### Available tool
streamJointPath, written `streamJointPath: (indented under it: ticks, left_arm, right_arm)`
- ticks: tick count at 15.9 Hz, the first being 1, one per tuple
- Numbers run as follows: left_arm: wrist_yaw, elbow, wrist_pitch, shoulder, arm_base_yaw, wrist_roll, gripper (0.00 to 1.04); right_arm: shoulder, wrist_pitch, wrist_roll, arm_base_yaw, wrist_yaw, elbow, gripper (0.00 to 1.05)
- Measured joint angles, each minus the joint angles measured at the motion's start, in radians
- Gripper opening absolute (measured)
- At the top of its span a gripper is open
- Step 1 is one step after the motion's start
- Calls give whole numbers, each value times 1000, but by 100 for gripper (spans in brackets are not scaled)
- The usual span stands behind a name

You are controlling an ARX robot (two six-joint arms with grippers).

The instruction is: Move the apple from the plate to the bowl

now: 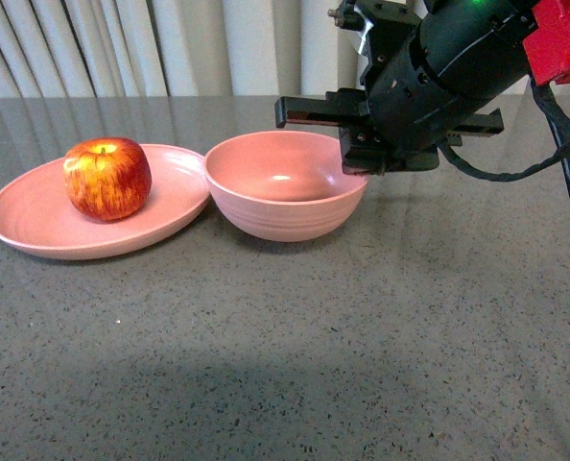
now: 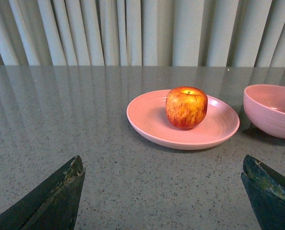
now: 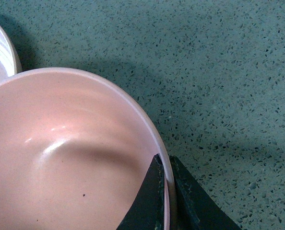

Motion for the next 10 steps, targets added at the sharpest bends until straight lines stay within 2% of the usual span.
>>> streamJointPath:
  ticks: [8,9,10]
  left_arm:
    - [0,0,0,0,0,0,98]
    - [0,0,0,0,0,0,98]
    - [0,0,0,0,0,0,98]
  right_arm:
    - [23,-11,8,6,14,24,3]
    - [23,-11,10,6,13,24,8]
    - [23,-14,18,6,6,29,37]
